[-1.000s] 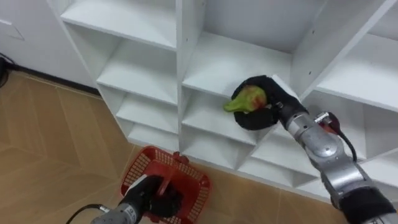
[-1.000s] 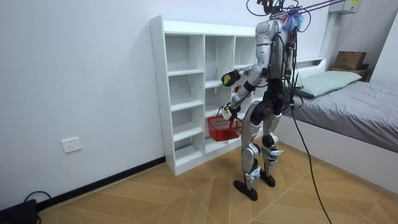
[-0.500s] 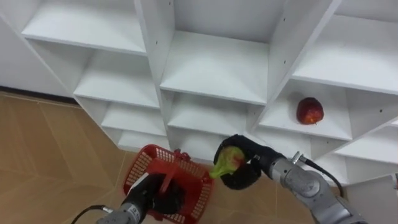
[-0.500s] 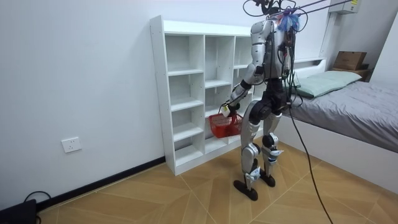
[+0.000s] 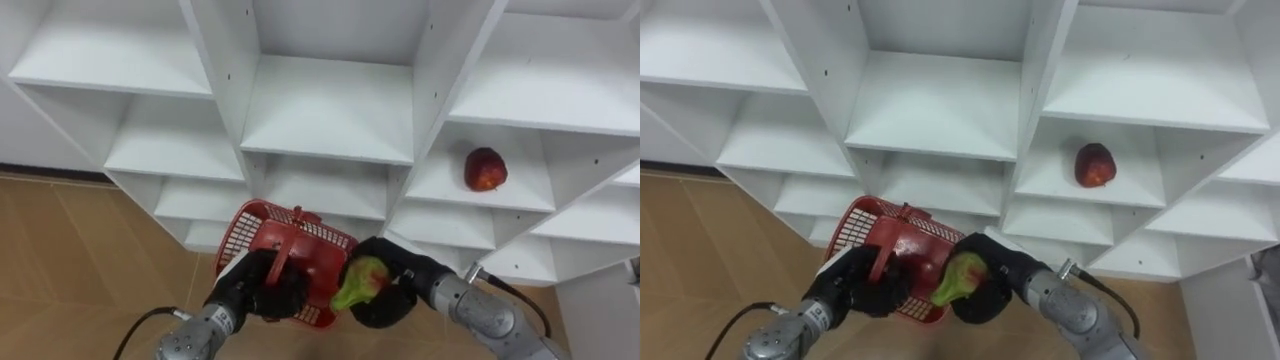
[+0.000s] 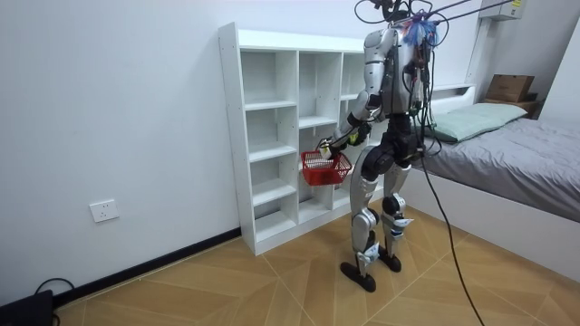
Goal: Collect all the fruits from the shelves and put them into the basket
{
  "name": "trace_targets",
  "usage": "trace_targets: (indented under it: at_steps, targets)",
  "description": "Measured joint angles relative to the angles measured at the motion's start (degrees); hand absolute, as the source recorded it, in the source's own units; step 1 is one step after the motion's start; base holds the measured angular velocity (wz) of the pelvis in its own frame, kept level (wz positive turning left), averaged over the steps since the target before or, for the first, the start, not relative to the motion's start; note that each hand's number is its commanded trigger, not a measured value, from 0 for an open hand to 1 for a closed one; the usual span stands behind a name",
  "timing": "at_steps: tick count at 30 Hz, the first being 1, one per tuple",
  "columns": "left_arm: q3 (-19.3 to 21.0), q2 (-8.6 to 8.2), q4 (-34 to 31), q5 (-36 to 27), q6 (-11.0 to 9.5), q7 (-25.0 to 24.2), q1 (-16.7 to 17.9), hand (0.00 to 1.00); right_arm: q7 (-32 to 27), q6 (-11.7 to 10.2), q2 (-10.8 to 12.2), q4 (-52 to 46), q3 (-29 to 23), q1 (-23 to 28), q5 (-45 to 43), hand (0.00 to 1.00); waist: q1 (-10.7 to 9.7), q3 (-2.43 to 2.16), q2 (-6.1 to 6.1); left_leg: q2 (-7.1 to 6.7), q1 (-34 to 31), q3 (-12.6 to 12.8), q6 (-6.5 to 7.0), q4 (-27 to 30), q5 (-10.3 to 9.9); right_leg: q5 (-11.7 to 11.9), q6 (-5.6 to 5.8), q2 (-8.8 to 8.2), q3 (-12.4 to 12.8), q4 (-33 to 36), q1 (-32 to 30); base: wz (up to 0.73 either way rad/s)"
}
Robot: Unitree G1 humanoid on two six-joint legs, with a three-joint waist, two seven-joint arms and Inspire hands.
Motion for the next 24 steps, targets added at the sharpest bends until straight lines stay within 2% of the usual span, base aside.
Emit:
trace_targets:
  at_steps: [14,21,24]
  targets:
    - [-4.0,0.16,-1.4,-2.3,0.0,-2.5,0.2,1.0,-1.6,0.3,0.0,2.8,0.0,0.6,-1.1,1.0,-0.3,-0.05,0.39,-0.17,0.0,0.0,0.05,0.0,0.0,0.0,0.07,-0.15,0.0,0.2,-0.1,0.0]
    - [-3.9,0.23,-2.5,-2.7,0.0,-3.8,0.4,1.0,-2.8,0.3,0.0,4.1,-0.2,0.3,-2.2,1.0,-1.1,-0.07,0.37,-0.23,0.0,0.0,0.06,0.1,0.0,-0.1,0.11,-0.16,0.1,0.5,-0.1,0.0]
    - [-3.9,0.16,-2.5,-3.4,0.0,-4.2,0.4,1.0,-3.3,0.3,0.2,5.5,-1.8,0.0,-2.2,1.0,-1.1,-0.07,0.36,-0.22,0.2,0.1,0.06,0.2,0.0,-0.1,0.1,-0.1,0.3,0.5,0.0,0.0]
